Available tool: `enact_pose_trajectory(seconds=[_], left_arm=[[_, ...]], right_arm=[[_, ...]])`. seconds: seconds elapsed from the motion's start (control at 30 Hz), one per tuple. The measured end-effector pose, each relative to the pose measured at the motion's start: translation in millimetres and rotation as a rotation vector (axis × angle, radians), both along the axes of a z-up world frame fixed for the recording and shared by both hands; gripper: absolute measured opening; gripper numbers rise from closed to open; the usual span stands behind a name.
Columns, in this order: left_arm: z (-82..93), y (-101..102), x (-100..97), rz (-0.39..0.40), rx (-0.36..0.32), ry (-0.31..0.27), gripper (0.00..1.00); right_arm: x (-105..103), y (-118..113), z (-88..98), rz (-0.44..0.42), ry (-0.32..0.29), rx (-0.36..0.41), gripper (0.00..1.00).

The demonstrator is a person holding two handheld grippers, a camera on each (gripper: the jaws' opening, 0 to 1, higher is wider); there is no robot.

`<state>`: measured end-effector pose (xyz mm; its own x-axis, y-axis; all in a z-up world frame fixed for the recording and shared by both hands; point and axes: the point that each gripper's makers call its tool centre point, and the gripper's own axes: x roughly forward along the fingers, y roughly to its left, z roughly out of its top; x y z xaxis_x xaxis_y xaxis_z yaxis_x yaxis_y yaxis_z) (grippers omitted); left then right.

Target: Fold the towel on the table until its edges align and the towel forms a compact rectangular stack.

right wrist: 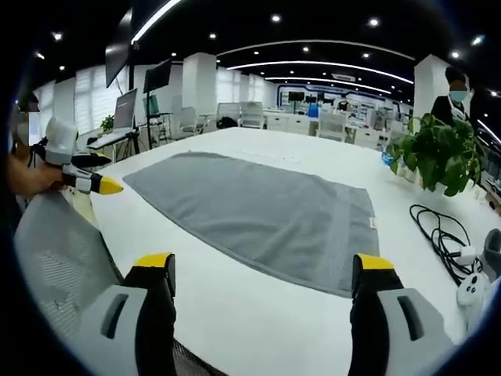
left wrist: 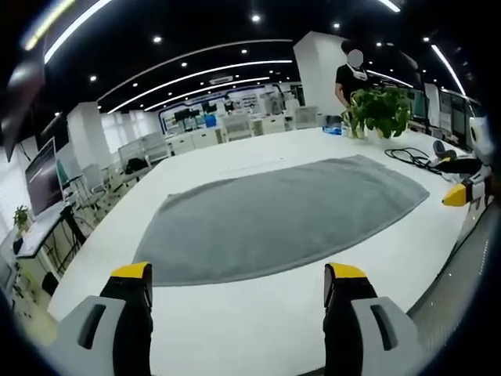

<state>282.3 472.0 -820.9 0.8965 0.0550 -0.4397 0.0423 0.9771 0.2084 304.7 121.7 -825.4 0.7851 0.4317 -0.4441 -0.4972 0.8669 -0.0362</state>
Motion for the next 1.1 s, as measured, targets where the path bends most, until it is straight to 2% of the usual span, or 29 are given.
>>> enact_pose_trajectory(seconds=[0.2, 0.4, 0.53, 0.6, 0.7, 0.83, 1.1], left_arm=[[-1.0, -1, -0.3, -0.004, 0.001, 0.007, 0.93], [1.3, -5, 1.3, -0.017, -0.014, -0.005, 0.93], [-2.2, -7, 1.3, -0.025, -0.014, 0.012, 0.93], [-3.6, -8, 1.4, -0.031, -0.014, 0.019, 0.93], [-3.6, -10, 1.9, -0.045, -0.021, 0.018, 0.92], [-2.3, -12, 2.6, -0.055, -0.035, 0.009, 0.93], [-5.6, -16, 3.0, -0.08, -0.036, 0.023, 0.92]], right_arm=[[1, -3, 3.4, -0.026, -0.006, 0.024, 0.94], [4, -10, 0.9, -0.055, 0.003, 0.017, 0.95], [4, -15, -1.8, -0.077, 0.014, 0.011, 0.95], [4, -15, -1.2, -0.079, 0.012, 0.014, 0.95], [3, -15, -5.4, -0.075, 0.027, -0.022, 0.95], [4, -15, 1.0, -0.079, 0.004, -0.007, 0.95], [4, -17, -0.7, -0.081, 0.007, -0.03, 0.94]])
